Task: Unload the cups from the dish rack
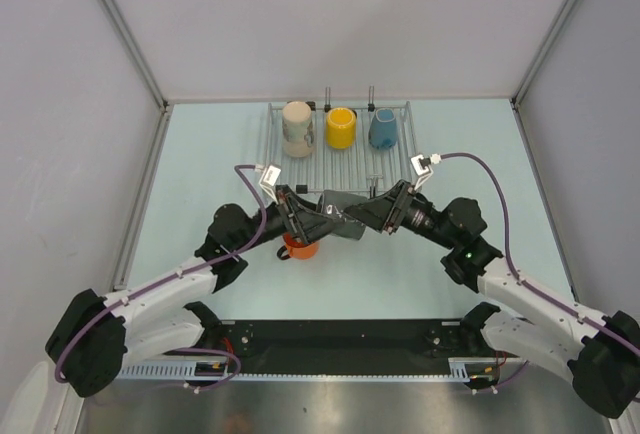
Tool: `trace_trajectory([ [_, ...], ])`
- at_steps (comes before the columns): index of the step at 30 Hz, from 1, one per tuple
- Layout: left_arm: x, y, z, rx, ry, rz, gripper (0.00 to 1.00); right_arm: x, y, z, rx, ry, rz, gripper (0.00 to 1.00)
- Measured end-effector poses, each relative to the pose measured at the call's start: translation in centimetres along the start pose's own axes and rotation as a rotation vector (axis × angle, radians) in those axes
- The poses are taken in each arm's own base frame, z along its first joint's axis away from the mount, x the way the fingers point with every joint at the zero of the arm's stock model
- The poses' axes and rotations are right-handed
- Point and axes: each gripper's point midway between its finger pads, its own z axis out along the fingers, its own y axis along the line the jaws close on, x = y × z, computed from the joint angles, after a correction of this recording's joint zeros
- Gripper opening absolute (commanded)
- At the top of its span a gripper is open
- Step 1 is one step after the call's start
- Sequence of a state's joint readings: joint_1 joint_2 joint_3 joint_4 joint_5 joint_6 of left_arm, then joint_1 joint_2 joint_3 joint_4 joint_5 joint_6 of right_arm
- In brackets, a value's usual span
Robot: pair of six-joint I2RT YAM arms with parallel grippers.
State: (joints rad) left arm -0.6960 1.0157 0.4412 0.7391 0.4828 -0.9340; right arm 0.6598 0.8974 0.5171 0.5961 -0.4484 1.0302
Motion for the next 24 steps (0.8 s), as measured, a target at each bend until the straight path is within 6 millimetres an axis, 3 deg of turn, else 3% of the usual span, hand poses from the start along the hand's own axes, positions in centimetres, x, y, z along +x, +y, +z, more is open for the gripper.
trace_trajectory([
  [1,0.2,-0.1,0.0,0.004,0.002,-0.001,0.0,0.2,-0.2,0.3,0.0,0.01,0.001,0.59],
  [5,0.9,-0.2,0.0,0.011,0.007,-0.006,0.01,0.9,-0.6,1.0,0.002,0.034,0.015,0.25],
  [6,1.0,0.0,-0.1,0.009,0.01,-0.011,0.0,0.9,-0.5,1.1,-0.002,0.035,0.007,0.09],
  [7,1.3,0.0,-0.1,0.01,0.014,-0.013,0.0,1.0,-0.2,1.2,-0.011,0.038,0.017,0.0],
  [11,1.5,-0.8,-0.2,0.044,0.017,-0.018,0.0,1.1,1.0,1.2,-0.055,0.047,0.02,0.0],
  [13,1.5,-0.8,-0.2,0.047,0.016,-0.016,0.07,1.1,1.1,1.2,-0.057,0.048,0.022,0.0],
  [14,1.5,-0.8,-0.1,0.045,0.015,-0.016,0.13,1.1,1.1,1.2,-0.056,0.048,0.023,0.0],
  [17,1.6,-0.6,-0.2,0.036,0.019,-0.015,0.65,1.2,1.0,1.2,-0.05,0.05,0.025,0.0],
  [18,1.7,-0.6,-0.2,0.033,0.022,-0.016,0.86,1.2,0.9,1.1,-0.045,0.05,0.024,0.0],
  [20,1.9,-0.7,-0.3,0.022,0.038,-0.015,1.0,1.4,0.9,0.9,-0.036,0.057,0.021,0.0],
  [24,1.8,-0.9,-0.1,-0.032,0.078,0.012,1.0,1.1,1.3,-0.1,-0.015,0.047,-0.012,0.0],
])
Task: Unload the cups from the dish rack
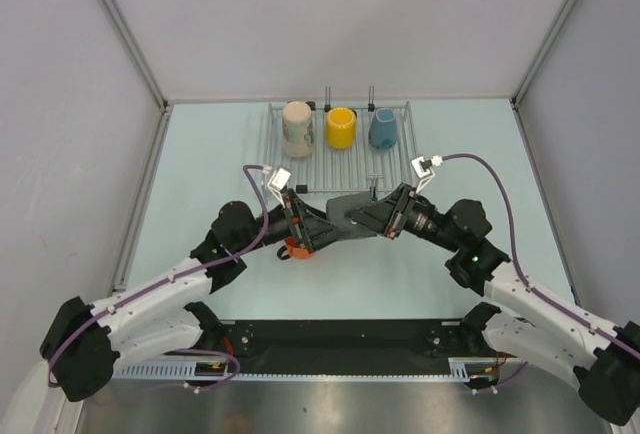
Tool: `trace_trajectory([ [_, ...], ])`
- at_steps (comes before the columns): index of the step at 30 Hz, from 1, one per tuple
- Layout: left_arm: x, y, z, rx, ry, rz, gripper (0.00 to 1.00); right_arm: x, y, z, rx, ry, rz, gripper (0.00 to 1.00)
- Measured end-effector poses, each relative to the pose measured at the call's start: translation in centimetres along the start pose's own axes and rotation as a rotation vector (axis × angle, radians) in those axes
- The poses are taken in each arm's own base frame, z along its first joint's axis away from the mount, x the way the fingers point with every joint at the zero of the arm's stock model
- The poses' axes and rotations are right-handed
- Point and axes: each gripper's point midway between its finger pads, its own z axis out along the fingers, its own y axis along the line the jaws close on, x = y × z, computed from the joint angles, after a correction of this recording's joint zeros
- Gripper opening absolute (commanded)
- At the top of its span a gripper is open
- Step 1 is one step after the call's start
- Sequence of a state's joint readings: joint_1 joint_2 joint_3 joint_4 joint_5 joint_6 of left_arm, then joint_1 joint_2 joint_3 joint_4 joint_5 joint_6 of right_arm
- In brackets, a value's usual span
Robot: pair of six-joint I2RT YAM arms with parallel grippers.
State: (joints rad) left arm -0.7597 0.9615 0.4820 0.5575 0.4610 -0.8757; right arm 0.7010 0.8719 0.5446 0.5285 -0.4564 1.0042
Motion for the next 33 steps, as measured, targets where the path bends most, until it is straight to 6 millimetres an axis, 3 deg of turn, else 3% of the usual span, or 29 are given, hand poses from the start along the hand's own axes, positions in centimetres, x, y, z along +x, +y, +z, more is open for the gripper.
trace_trajectory([
  [8,-6.0,1.8,-1.8,-0.211,-0.137,0.1,1.0,-4.0,-2.5,-2.9,0.282,-0.093,-0.153,0.0],
  [11,-8.0,3.9,-2.9,-0.387,-0.188,0.111,1.0,-4.8,-2.6,-3.5,0.402,-0.088,-0.219,0.0],
  [14,-9.0,7.0,-4.5,-0.617,-0.205,0.098,1.0,-5.0,-4.1,-3.8,0.563,-0.058,-0.263,0.0],
  [18,-7.7,11.4,-7.2,-0.884,-0.154,0.072,1.0,-3.2,-8.1,-3.4,0.842,0.06,-0.299,0.0],
  [21,-6.4,13.1,-9.4,-1.004,-0.13,0.055,1.0,0.6,-11.2,-3.4,1.027,0.209,-0.35,0.0],
  [24,-6.2,13.6,-11.3,-1.08,-0.156,0.051,1.0,3.5,-12.9,-4.1,1.154,0.323,-0.394,0.0],
  [26,-6.5,13.4,-12.3,-1.109,-0.192,0.048,1.0,4.2,-13.6,-4.2,1.203,0.348,-0.408,0.0],
  [30,-7.4,12.9,-14.0,-1.154,-0.265,0.049,1.0,4.3,-14.4,-3.6,1.259,0.349,-0.425,0.0],
  [33,-7.5,13.0,-15.1,-1.196,-0.297,0.041,1.0,4.1,-14.9,-2.0,1.28,0.348,-0.438,0.0],
])
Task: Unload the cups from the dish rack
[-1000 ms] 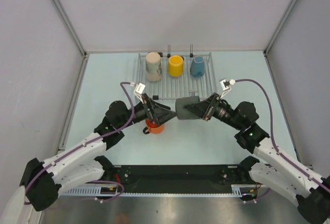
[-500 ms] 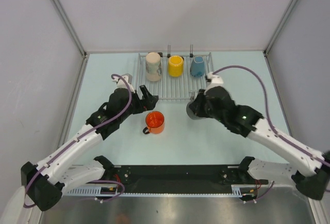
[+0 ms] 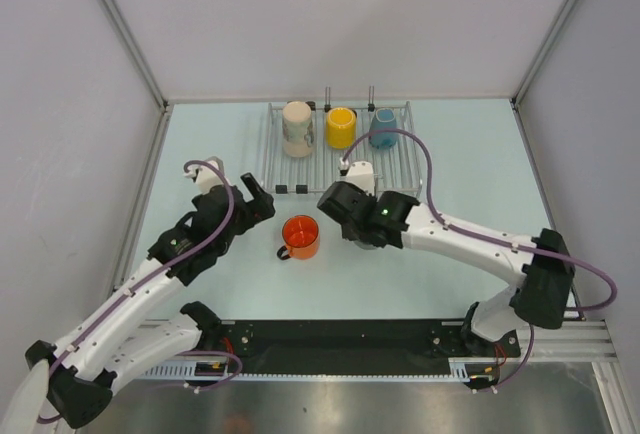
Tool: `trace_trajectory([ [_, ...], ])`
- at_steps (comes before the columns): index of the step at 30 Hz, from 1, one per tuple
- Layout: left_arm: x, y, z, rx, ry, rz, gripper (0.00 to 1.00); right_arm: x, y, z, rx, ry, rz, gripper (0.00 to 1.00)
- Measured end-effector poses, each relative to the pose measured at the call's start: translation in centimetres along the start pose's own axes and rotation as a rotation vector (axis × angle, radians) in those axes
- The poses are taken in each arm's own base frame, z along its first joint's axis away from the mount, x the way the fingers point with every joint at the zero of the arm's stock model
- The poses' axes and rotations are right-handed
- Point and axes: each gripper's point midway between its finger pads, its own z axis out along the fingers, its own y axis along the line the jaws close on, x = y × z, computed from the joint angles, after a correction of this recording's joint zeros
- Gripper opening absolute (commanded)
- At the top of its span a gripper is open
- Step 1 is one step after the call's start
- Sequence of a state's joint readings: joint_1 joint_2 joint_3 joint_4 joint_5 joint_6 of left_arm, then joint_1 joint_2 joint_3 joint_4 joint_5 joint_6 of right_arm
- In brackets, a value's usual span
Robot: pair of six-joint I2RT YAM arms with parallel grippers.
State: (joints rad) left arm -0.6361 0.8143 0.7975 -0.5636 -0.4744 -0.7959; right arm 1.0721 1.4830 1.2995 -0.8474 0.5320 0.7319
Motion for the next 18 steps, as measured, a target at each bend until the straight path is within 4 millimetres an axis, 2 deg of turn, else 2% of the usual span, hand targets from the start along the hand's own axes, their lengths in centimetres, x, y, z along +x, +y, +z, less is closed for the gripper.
trace_trajectory([
  [3,0.1,0.7,-0.1,-0.029,-0.003,-0.009,1.0,-0.4,1.7,1.6,0.005,0.007,-0.012,0.0],
  [9,0.7,1.1,0.1,-0.045,0.014,-0.021,1.0,0.2,3.8,4.8,0.005,0.055,-0.032,0.0],
  [18,1.4,1.3,0.5,-0.062,0.035,-0.017,1.0,1.0,4.3,7.8,0.012,0.108,-0.031,0.0],
])
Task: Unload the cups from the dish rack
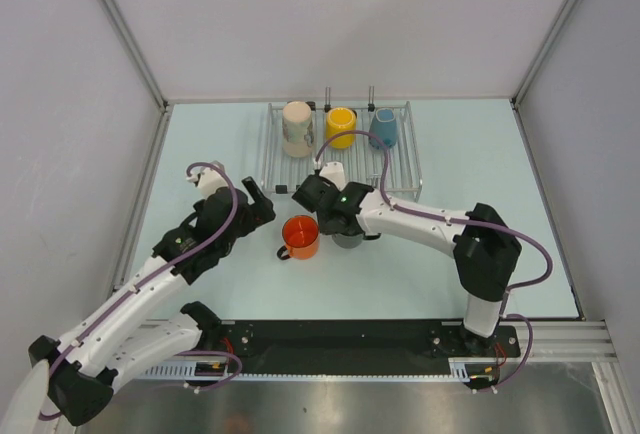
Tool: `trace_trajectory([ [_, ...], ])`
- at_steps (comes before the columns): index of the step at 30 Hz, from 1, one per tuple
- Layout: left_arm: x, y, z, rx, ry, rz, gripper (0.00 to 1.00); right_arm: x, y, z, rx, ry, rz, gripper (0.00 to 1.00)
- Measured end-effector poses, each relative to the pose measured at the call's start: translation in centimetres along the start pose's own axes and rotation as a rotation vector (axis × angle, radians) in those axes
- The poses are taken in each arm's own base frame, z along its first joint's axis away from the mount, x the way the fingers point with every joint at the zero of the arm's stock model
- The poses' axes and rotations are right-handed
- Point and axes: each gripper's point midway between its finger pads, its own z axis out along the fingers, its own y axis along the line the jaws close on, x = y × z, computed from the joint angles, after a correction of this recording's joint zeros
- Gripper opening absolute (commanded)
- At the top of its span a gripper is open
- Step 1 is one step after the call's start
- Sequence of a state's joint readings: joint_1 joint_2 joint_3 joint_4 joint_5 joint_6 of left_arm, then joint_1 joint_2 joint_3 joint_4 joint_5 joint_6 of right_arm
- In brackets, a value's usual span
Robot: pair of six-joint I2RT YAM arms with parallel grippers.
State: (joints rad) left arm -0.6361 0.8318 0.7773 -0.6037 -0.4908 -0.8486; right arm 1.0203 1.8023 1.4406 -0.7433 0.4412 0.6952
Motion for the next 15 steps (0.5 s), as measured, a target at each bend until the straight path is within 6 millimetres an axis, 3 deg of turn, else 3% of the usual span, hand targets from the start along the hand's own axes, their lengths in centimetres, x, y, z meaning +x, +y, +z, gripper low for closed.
trace_trajectory([
  [9,1.0,0.4,0.5,-0.017,0.026,0.016,1.0,1.2,0.3,3.5,0.006,0.068,-0.001,0.0],
  [15,1.4,0.6,0.8,-0.025,0.039,0.023,1.0,1.8,0.5,4.1,-0.004,0.097,-0.004,0.0],
])
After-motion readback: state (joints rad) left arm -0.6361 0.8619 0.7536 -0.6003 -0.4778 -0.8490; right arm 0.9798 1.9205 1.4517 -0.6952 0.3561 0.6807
